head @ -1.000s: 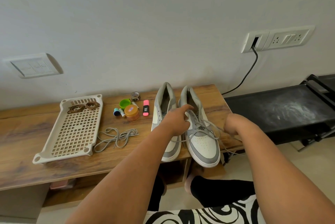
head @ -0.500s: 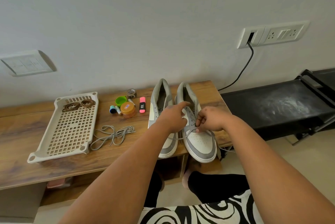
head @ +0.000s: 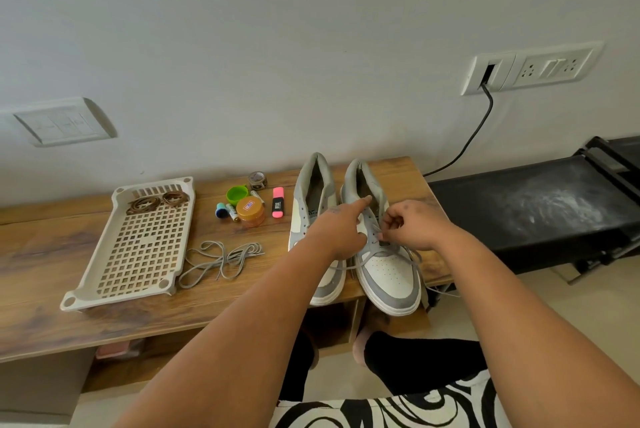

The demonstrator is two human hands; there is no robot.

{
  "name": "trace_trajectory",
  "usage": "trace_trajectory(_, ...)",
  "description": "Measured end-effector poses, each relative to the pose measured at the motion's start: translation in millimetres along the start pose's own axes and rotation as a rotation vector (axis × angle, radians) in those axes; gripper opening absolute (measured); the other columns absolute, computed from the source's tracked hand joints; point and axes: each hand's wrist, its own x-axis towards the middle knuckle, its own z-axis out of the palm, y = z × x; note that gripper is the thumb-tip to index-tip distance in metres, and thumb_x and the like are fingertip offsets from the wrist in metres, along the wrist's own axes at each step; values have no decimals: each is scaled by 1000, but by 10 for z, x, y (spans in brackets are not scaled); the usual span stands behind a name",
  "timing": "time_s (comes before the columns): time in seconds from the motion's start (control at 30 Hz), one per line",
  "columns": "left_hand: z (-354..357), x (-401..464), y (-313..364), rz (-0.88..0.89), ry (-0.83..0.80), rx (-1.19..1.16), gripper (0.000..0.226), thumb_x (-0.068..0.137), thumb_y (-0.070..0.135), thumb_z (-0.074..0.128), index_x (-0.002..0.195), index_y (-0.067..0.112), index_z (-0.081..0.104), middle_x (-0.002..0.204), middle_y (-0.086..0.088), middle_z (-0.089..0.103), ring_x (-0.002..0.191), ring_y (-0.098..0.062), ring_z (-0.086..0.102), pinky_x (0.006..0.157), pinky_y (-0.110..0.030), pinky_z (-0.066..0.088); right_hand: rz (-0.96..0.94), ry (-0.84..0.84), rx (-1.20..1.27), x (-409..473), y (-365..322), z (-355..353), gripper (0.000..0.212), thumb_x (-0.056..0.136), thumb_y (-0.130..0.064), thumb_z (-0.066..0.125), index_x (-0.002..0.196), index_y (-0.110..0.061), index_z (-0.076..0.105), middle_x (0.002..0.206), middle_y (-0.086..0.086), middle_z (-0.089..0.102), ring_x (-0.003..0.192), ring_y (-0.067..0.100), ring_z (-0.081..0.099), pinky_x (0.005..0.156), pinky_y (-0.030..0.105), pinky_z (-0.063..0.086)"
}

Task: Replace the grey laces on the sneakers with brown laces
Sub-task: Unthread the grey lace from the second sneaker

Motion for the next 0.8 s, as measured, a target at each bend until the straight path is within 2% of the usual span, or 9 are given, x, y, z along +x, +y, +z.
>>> trace_trajectory(0.2,-6,1,10,-10,0,-6,76,91,17,54,156,36,18,135,-2,57,125,-21,50,100,-37,48,57,-54,19,-27,24,-40,13,98,-37,56,92,-27,59,90,-8,61,80,6,54,62,23,36)
trace_trajectory(0.3,7,0,23,-2,16,15,75,92,20,54,156,36,17,132,-3,58,121,-22,52,97,-39,50,80,-170,402,-81,-13,-62,11,99,-25,55,97,-18,63,80,-2,65,78,13,60,73,29,49)
trace_trajectory(0.4,33,-43,61,81,100,5,70,88,30,64,150,29,31,101,2,60,94,-17,58,76,-32,50,30,-96,727,-96,-74,-118,16,100,-18,53,109,-13,65,72,-2,61,74,12,59,73,29,51)
trace_trajectory(0.47,-3,-42,109,98,126,-205,48,86,25,67,131,20,50,75,7,48,68,-11,48,61,-25,39,-10,8,851,-79,-110,-154,19,99,-20,54,110,-10,66,69,-4,60,74,13,57,70,29,46)
trace_trajectory(0.57,-129,-41,121,31,-85,-421,5,88,16,64,94,16,65,65,4,44,60,-11,42,60,-24,38,-27,43,1184,-80,-41,-214,23,91,-22,61,111,-11,62,65,-6,53,65,9,47,56,23,35)
trace_trajectory(0.6,-151,-44,96,28,-150,-364,6,89,15,62,83,18,62,65,4,47,61,-11,44,63,-24,40,-46,52,1308,-100,24,-249,28,86,-25,64,111,-12,61,66,-7,53,65,9,46,55,22,34)
trace_trajectory(0.67,-145,-55,10,14,-214,-126,17,88,16,59,72,19,54,66,4,47,62,-12,44,64,-24,40,-97,111,1559,-147,183,-323,32,78,-30,68,106,-15,64,74,-5,58,72,11,52,64,26,40)
trace_trajectory(0.73,-136,-60,-76,-28,-207,51,15,88,19,57,74,16,53,69,1,47,65,-14,44,61,-24,38,-128,218,1777,-178,359,-378,31,76,-34,68,104,-21,66,90,-6,65,88,15,59,82,34,45)
trace_trajectory(0.8,-145,-40,-137,-56,-210,60,17,88,21,58,72,15,54,68,-1,47,65,-15,44,60,-23,37,-89,343,1880,-193,464,-404,36,77,-40,66,110,-26,66,110,-9,68,107,16,57,92,38,43)
